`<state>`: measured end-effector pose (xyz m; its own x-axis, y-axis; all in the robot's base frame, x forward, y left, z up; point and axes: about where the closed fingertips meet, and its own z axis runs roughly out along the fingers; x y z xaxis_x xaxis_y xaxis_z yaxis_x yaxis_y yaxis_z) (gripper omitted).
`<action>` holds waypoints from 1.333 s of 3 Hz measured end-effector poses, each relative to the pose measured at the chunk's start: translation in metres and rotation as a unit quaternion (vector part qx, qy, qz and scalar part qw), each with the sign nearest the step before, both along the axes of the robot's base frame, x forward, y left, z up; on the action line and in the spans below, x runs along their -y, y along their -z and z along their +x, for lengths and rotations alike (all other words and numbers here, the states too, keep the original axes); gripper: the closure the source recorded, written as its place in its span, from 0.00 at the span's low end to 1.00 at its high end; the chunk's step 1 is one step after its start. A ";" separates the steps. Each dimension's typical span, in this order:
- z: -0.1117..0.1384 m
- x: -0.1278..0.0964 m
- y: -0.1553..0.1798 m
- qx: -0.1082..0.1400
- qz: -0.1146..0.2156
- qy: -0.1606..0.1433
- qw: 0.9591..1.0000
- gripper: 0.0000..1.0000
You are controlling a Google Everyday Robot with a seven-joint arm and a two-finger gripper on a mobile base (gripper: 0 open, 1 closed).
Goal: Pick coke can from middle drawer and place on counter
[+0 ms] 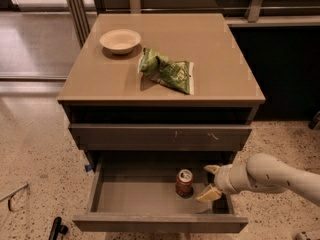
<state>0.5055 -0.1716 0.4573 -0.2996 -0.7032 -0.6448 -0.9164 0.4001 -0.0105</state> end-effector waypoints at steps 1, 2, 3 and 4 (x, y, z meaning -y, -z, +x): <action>0.010 -0.010 0.011 0.000 0.020 0.002 1.000 0.30; 0.018 -0.023 0.022 -0.002 0.048 0.001 0.999 0.31; 0.024 -0.039 0.029 -0.001 0.077 -0.005 0.997 0.31; 0.027 -0.053 0.034 0.001 0.097 -0.016 0.995 0.33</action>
Offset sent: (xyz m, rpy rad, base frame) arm 0.0298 0.0362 -0.0337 0.1619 0.0030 -0.0082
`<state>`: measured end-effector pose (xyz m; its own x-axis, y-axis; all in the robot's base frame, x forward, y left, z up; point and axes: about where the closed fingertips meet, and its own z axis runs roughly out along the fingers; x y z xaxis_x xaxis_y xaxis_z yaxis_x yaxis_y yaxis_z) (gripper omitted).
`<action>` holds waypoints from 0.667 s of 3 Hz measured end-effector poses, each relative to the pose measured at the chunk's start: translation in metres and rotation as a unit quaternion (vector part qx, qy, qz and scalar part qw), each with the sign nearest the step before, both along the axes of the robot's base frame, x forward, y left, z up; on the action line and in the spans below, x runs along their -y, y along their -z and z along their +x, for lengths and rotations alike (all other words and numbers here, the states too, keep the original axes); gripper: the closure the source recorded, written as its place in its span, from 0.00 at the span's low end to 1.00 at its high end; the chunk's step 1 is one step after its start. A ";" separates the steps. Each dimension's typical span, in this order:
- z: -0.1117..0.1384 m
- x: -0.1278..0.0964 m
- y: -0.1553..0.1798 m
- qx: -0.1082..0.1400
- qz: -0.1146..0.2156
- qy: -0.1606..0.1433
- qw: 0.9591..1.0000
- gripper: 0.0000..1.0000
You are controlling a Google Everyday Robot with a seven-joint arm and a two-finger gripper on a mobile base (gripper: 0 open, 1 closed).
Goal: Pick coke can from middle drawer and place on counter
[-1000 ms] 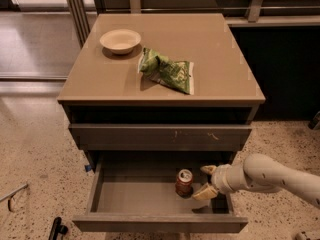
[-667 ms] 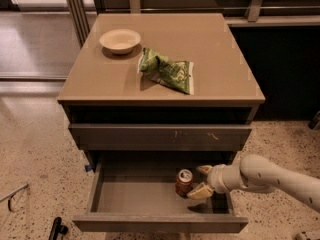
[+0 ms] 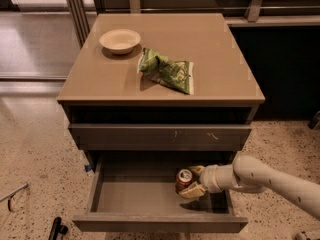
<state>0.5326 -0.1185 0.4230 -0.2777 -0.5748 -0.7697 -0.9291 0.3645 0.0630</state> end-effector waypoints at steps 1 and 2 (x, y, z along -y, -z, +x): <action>0.001 -0.011 0.006 0.000 0.013 -0.011 1.000 0.35; 0.001 -0.011 0.006 0.000 0.013 -0.011 1.000 0.54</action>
Offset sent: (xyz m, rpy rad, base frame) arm 0.0012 0.0098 -0.0052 0.0215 -0.0009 0.0193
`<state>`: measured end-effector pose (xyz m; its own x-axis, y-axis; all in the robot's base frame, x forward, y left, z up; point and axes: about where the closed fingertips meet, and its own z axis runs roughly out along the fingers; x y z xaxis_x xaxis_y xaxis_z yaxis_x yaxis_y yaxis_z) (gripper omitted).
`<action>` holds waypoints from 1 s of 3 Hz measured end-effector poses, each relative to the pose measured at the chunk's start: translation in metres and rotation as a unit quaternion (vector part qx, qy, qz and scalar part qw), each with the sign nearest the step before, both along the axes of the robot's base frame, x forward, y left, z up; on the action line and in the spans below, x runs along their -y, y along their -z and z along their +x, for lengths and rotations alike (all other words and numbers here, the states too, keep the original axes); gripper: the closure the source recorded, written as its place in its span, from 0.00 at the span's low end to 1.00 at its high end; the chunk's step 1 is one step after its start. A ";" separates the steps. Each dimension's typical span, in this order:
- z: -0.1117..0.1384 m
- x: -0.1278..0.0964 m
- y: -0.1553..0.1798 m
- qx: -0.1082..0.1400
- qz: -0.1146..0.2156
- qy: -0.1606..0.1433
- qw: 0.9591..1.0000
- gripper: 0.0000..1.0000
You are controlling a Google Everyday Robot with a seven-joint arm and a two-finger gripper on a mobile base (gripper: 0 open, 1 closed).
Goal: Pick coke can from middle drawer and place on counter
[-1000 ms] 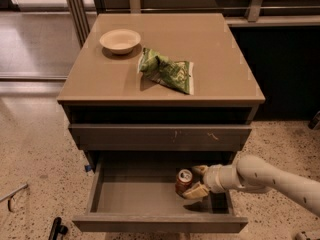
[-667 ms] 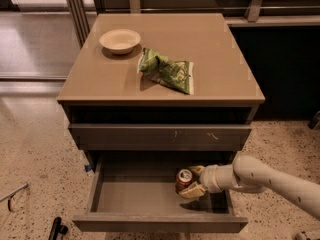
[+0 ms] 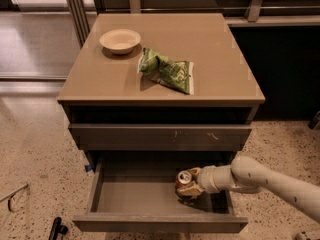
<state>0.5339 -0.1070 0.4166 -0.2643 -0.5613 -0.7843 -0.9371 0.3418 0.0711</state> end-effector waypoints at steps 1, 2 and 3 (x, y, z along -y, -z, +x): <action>0.000 0.000 0.000 0.000 0.000 0.000 1.000 0.77; 0.000 0.000 0.000 0.000 0.000 0.000 1.000 0.99; 0.000 0.000 0.000 0.000 0.000 -0.001 1.000 1.00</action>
Offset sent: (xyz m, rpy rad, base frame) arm 0.0000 0.0000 0.0000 0.0000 0.0000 0.0000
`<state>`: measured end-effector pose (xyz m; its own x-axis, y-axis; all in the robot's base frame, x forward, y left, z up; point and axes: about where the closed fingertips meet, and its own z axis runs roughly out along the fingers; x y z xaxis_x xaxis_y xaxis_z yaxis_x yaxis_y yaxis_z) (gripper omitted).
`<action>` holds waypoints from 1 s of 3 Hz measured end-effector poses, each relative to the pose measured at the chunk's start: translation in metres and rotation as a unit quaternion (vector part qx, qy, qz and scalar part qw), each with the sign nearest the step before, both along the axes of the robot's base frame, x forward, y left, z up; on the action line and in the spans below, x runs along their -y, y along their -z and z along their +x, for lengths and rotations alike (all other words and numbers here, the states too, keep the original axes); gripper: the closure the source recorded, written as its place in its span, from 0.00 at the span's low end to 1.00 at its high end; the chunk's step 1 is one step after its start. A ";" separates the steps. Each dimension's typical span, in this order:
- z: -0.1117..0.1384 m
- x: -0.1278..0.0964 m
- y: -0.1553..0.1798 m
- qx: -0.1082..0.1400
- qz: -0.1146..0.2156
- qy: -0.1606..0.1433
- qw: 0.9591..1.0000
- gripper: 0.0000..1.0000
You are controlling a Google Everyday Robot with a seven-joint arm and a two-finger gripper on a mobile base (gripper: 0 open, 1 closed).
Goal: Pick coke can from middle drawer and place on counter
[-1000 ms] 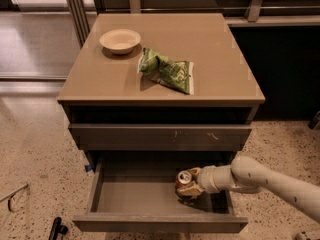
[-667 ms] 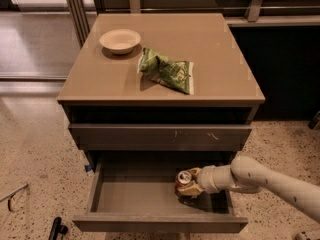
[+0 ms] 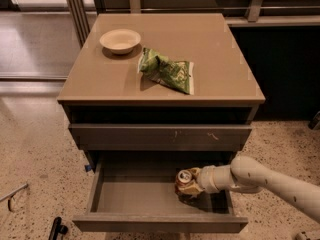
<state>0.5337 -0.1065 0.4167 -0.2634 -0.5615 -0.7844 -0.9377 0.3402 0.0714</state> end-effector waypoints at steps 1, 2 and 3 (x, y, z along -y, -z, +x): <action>-0.007 -0.001 -0.017 0.002 -0.003 -0.033 0.999 1.00; -0.029 0.006 -0.070 -0.015 -0.002 -0.084 0.996 1.00; -0.045 0.010 -0.140 -0.022 0.001 -0.095 0.995 1.00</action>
Offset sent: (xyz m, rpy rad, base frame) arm -0.0420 -0.0192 0.1125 -0.0186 0.0436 0.2636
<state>0.4889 -0.1167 0.5568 -0.1865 -0.6030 -0.7756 -0.9811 0.1560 0.1147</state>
